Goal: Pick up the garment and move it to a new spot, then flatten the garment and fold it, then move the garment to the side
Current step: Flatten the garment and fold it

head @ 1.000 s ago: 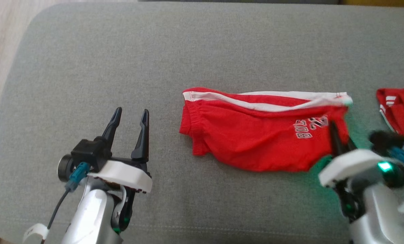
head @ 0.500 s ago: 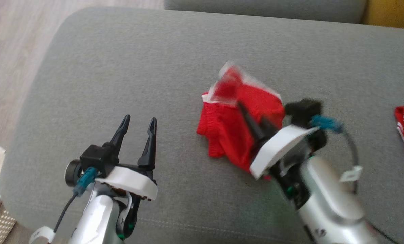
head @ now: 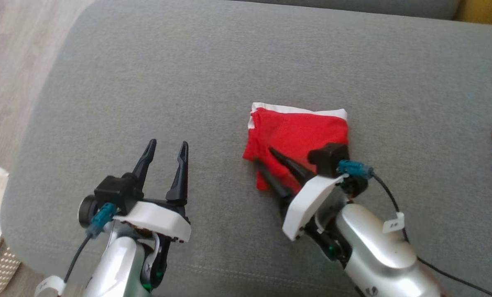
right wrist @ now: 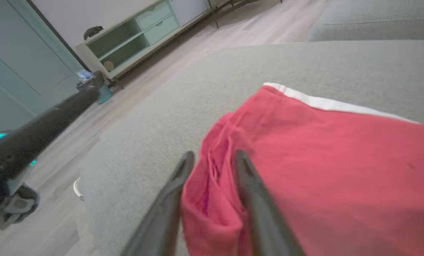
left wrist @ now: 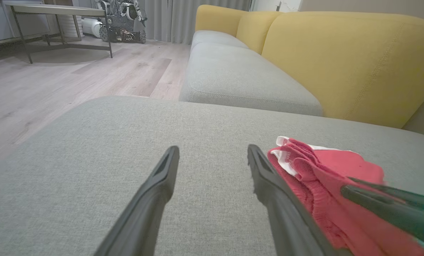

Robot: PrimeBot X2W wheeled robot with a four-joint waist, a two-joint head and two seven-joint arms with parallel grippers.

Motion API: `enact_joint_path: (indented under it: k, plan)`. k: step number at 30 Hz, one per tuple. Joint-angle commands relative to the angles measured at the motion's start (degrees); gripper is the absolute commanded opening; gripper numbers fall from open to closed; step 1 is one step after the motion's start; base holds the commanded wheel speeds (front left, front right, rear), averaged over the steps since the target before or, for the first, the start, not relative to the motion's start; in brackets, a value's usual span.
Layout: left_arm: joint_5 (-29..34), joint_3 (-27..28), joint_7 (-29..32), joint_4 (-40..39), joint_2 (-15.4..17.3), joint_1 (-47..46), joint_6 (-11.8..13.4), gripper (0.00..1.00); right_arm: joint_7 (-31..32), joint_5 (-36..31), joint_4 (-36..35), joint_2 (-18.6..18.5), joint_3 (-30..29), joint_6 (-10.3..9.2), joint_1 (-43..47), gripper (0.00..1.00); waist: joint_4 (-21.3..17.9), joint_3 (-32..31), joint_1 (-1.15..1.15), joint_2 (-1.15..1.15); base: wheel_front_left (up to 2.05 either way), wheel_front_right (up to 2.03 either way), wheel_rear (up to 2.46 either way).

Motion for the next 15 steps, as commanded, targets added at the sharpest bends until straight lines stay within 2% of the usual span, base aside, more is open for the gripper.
enact_joint_path:
  k: [1,5,8,15]
  plan:
    - [0.01,1.88,-0.52,-1.79,0.28,-1.42,0.24,1.0,-1.19,-0.3,-2.65,1.02,1.02,-0.04,-1.91,1.0,-0.64,-0.21,0.0,0.0,0.0,0.0,0.0]
    - [0.2,2.38,-0.52,-1.67,0.33,-1.34,0.23,1.0,-3.96,-0.85,-6.09,1.02,0.1,-0.04,-1.88,1.0,-1.87,-1.02,0.0,0.0,0.0,0.0,0.0]
    - [0.56,2.6,-0.52,-1.8,0.41,-1.31,0.28,1.0,-5.53,-2.67,-8.22,1.03,-3.39,-0.04,-0.94,1.0,-2.67,-1.58,0.0,0.0,0.0,0.0,0.0]
    - [0.79,3.72,-0.52,-2.14,1.18,-0.31,0.62,1.0,-7.48,-12.71,-12.77,1.03,-20.31,-0.04,4.72,1.0,-4.62,-2.71,0.0,0.0,0.0,0.0,0.0]
